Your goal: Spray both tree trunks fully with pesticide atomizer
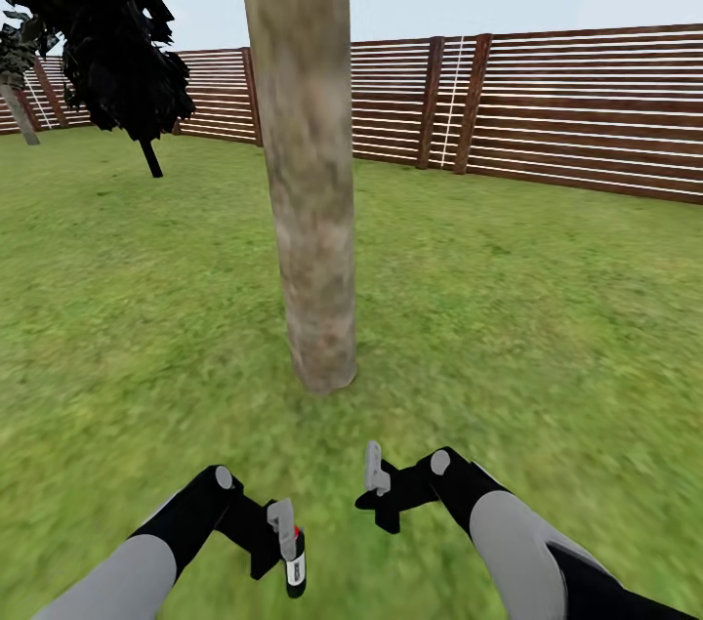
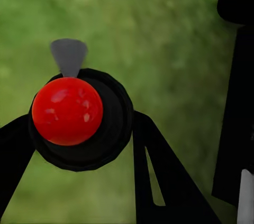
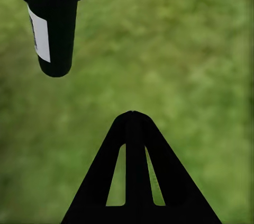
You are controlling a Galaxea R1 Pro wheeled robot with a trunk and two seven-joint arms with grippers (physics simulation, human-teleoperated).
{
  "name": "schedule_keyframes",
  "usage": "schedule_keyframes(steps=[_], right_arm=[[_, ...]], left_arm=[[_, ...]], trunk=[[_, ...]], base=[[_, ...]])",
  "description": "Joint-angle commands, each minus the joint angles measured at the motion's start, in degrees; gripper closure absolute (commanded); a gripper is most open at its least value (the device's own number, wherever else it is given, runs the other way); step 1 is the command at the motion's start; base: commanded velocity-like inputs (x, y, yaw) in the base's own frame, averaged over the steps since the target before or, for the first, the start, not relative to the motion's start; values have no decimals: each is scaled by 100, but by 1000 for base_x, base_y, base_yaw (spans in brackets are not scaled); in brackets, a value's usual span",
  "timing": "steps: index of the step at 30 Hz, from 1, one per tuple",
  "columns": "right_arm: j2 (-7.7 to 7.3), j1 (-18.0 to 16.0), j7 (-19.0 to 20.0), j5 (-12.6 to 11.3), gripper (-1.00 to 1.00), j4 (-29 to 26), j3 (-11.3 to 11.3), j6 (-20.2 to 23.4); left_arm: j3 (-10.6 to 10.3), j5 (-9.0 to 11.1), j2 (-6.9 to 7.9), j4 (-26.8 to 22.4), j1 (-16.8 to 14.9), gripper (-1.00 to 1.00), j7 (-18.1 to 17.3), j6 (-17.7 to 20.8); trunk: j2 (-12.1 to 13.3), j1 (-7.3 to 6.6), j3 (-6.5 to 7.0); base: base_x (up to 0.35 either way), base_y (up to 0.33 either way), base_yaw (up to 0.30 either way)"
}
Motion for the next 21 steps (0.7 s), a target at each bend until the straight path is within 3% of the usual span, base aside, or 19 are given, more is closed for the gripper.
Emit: schedule_keyframes(steps=[1, 15, 21], right_arm=[[0, -1, 0, 0, 100, 0, 0, 0], [0, -88, 0, -9, 100, 17, -9, 0], [0, -89, 0, -9, 100, 57, -18, 0]], left_arm=[[-2, 12, -3, -3, 0, 100, -5, -11], [4, 27, -67, -37, 9, 100, 45, -3], [-2, -20, -427, -40, 6, 100, 96, 14]], trunk=[[0, 0, 0], [0, 0, 0], [0, 0, 0]], base=[[0, 0, 0], [0, 0, 0], [0, 0, 0]])
